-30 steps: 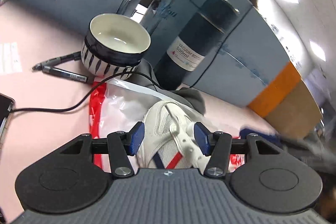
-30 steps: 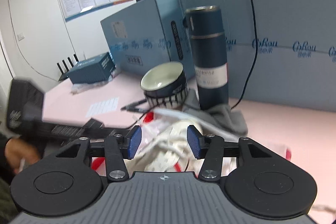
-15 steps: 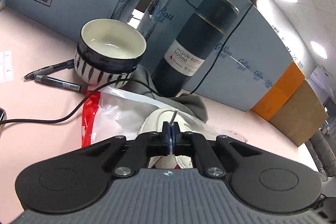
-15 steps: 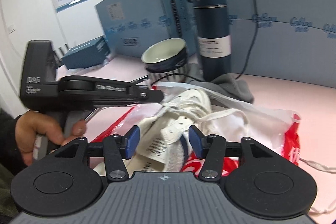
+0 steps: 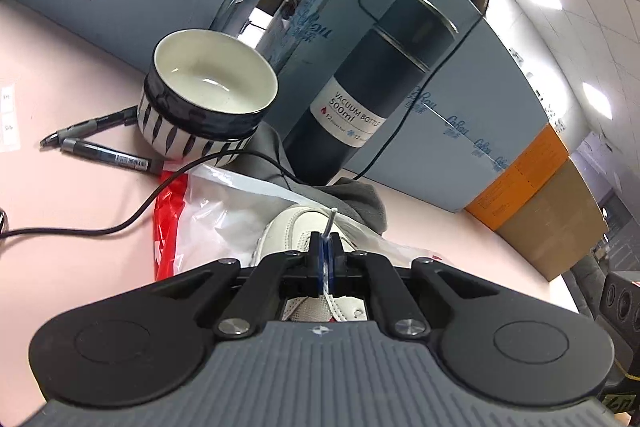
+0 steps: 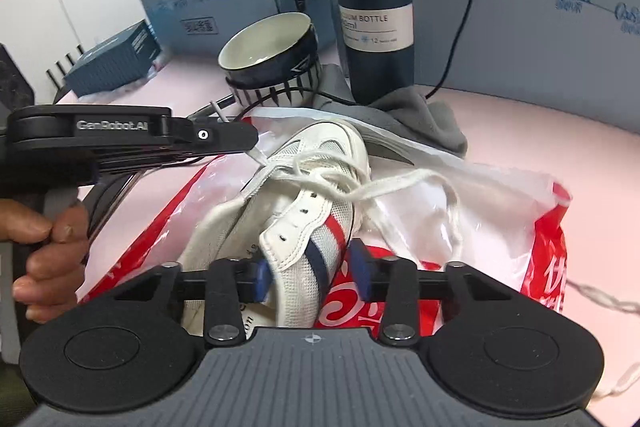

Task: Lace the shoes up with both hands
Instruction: 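Pinch a lace end with the left gripper while the right gripper hovers over the sneaker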

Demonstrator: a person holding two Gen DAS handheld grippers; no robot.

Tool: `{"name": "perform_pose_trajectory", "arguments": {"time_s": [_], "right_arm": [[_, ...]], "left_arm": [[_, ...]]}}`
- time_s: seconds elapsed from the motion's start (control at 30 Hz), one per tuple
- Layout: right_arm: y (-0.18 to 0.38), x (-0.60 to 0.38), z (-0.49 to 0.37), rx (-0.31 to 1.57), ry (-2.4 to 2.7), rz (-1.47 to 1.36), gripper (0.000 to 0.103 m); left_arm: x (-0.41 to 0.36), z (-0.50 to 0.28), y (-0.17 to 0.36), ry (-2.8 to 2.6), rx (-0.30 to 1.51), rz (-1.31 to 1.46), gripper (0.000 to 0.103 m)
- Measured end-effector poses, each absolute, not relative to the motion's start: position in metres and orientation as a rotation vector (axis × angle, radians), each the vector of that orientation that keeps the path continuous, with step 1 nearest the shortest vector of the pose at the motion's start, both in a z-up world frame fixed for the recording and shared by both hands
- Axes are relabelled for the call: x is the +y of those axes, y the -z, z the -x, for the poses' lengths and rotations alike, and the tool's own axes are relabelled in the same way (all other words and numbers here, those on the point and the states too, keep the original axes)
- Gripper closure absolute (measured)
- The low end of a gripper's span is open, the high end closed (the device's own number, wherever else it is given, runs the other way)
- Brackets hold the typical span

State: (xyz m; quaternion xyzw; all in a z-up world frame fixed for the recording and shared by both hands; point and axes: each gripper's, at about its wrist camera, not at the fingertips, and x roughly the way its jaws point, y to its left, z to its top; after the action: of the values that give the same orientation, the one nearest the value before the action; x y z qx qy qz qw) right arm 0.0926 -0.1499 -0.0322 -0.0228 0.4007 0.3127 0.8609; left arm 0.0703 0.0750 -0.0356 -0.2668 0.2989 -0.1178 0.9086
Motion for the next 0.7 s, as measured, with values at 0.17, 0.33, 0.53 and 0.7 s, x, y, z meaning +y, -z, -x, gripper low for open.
{"name": "perform_pose_trajectory", "arguments": {"time_s": [0.17,0.33,0.53,0.7], "right_arm": [[0.035,-0.154,-0.085,0.832,-0.576,-0.015,0.083],[0.040,-0.155,-0.077,0.855,-0.516,-0.022,0.086],[0.022,-0.153,-0.063,0.799,-0.529,0.071,0.085],[-0.009,-0.150,-0.043,0.666,-0.660,0.237,0.084]], "left_arm": [[0.086,-0.073,0.036,0.234,0.611,0.586,0.102],[0.098,-0.074,0.035,0.198,0.590,0.618,0.102],[0.109,-0.074,0.033,0.188,0.583,0.640,0.102],[0.107,-0.073,0.032,0.191,0.578,0.636,0.102]]}}
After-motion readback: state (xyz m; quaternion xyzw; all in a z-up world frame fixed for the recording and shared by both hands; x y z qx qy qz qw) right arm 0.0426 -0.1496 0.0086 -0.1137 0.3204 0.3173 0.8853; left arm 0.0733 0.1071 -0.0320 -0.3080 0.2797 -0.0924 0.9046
